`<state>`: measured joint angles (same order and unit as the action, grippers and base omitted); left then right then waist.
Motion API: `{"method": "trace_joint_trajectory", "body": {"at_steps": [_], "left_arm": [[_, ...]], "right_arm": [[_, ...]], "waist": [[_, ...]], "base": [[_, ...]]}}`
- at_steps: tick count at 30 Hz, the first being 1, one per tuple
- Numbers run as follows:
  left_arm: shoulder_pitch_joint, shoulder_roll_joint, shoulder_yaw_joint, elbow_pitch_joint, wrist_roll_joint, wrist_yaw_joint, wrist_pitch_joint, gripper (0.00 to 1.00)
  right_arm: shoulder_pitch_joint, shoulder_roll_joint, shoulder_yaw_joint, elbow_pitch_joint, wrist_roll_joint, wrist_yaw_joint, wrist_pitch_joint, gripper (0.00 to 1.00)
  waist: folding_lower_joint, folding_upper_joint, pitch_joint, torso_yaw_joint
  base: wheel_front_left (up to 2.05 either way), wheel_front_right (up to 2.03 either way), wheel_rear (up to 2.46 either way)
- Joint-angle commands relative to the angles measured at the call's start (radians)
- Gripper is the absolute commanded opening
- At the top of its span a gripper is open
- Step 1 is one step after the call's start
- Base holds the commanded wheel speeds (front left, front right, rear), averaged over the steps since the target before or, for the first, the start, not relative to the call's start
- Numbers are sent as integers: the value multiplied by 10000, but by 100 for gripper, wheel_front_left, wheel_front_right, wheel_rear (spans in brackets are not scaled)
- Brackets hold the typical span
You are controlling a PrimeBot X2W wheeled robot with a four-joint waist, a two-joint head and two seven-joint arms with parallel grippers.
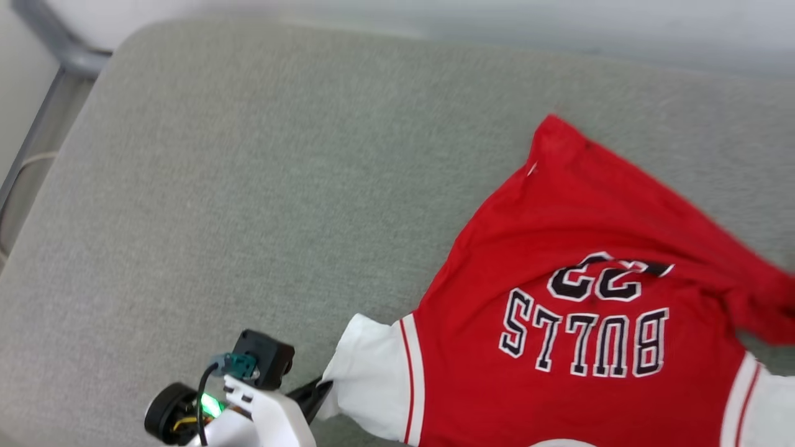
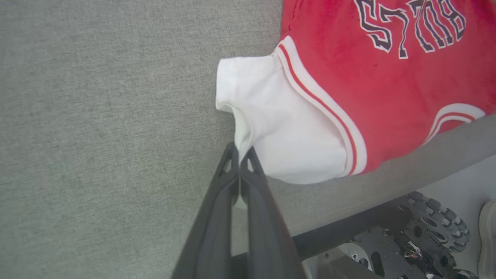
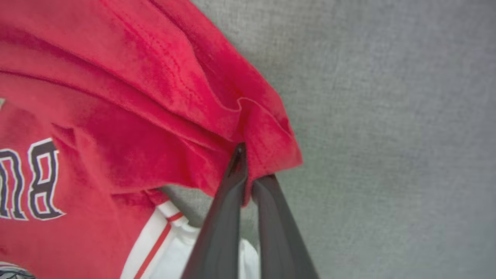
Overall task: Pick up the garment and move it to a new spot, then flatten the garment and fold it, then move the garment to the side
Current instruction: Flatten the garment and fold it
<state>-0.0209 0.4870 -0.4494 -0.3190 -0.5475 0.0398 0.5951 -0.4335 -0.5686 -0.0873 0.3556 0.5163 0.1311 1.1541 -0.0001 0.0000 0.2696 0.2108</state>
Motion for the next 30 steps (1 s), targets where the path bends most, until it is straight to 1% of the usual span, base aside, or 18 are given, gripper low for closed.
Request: {"method": "trace_joint_trajectory", "body": {"at_steps": [1, 5, 10, 17, 20, 22, 25, 28, 29, 30], "left_arm": [[183, 15, 17, 55, -17, 79, -79, 0], [483, -46, 10, 153, -76, 223, -195, 0], [767, -239, 30, 347, -159, 395, -429, 0], [989, -518, 182, 572, -310, 666, -815, 0], [1014, -590, 202, 671, -299, 724, -924, 0], [993, -613, 207, 724, -290, 746, -985, 0], [931, -613, 208, 779, -310, 729, -1022, 0], [845, -545, 208, 795, -301, 697, -986, 0], [820, -525, 211, 792, -295, 692, -971, 0], [802, -510, 216, 784, -290, 691, -962, 0]], "right_arm": [[458, 100, -110, -108, 87, -8, -124, 0], [1732, 235, -643, -585, 369, -8, -515, 0], [3175, 694, -1560, -1133, 710, -8, -803, 0], [4865, 1356, -2143, -2026, 818, -8, -961, 0], [5268, 1718, -2266, -2141, 825, -8, -1044, 0], [5369, 1844, -2309, -2129, 803, -8, -1098, 0], [5410, 1930, -2291, -2074, 729, -8, -1193, 0], [5239, 1846, -2237, -2080, 681, -8, -1301, 0], [5155, 1778, -2185, -2146, 693, -8, -1360, 46], [5089, 1749, -2178, -2148, 772, -8, -1375, 100]], "waist": [[1, 0, -593, -449], [1, 0, -1007, -647], [1, 0, -1409, -853], [1, 0, -1634, -1069], [1, 0, -1623, -1122], [1, 0, -1581, -1146], [1, 0, -1544, -1177], [1, 0, -1515, -1215], [1, 0, -1505, -1229], [1, 0, -1493, -1242]], "base": [[0, 0, 0], [0, 0, 0], [0, 0, 0], [0, 0, 0], [0, 0, 0], [0, 0, 0], [0, 0, 0], [0, 0, 0], [0, 0, 0], [0, 0, 0]]}}
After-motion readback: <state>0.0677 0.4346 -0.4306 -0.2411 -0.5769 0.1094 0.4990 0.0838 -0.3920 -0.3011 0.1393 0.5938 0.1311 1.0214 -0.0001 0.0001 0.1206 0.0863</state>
